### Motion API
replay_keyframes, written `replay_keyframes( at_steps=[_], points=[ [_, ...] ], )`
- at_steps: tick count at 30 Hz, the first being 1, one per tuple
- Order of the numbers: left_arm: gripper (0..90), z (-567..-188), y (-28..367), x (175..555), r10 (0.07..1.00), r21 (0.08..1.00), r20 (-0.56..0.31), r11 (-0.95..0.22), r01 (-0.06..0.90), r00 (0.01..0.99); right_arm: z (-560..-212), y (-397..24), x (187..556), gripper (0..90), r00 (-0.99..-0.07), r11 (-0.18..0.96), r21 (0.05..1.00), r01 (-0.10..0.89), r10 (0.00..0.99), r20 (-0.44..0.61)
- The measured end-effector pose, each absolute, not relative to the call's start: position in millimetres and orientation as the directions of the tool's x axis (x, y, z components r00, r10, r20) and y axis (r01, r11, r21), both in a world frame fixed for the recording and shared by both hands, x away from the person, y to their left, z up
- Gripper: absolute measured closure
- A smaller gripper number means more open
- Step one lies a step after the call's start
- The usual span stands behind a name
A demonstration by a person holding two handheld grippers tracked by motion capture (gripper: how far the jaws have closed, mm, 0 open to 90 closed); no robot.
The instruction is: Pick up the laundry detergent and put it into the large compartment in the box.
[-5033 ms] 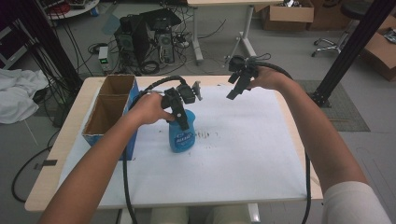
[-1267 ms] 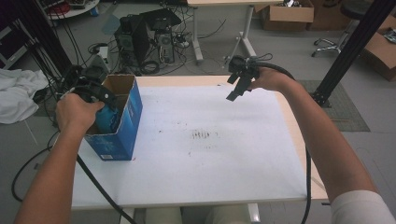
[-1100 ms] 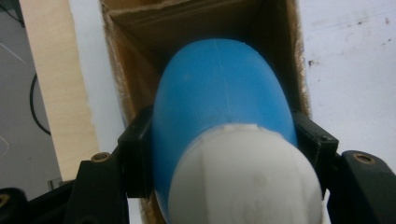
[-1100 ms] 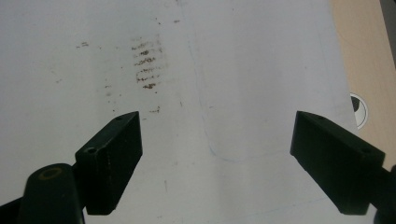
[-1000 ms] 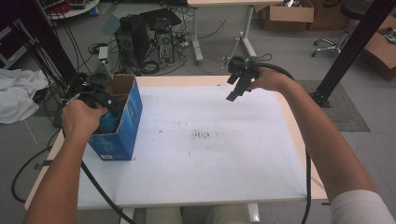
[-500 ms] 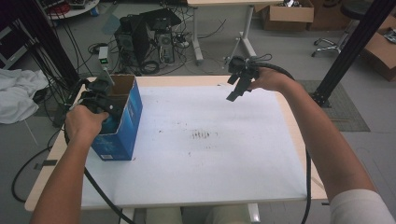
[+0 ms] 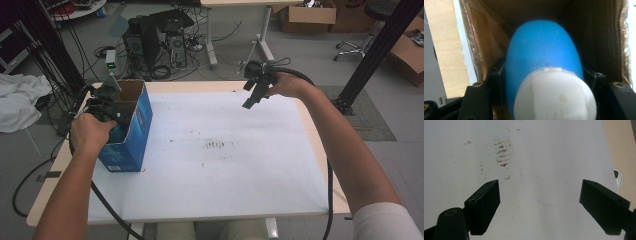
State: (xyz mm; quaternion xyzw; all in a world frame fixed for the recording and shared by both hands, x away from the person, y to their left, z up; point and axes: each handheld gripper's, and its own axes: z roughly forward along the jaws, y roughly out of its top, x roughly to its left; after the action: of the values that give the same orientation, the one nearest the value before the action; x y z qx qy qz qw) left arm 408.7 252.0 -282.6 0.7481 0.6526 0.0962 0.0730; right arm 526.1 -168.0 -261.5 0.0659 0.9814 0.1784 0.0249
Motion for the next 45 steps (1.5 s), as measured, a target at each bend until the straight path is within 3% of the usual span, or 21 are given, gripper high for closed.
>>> replay_keyframes(
  at_steps=[20,34,45],
  points=[
    [33.4,-277,256,407,0.994,0.270,-0.011,-0.098,0.958,0.104,-258,-171,524,17.2,-0.990,0.929,0.347,0.126,0.141,-0.020],
    [31.0,-264,259,402,0.995,0.301,-0.005,-0.090,0.949,0.096,-258,-170,522,17.2,-0.991,0.930,0.347,0.121,0.135,-0.015],
    [28.5,-232,253,398,0.993,0.346,0.023,-0.117,0.931,0.116,-254,-171,518,17.2,-0.990,0.929,0.349,0.122,0.138,-0.020]
  ],
)
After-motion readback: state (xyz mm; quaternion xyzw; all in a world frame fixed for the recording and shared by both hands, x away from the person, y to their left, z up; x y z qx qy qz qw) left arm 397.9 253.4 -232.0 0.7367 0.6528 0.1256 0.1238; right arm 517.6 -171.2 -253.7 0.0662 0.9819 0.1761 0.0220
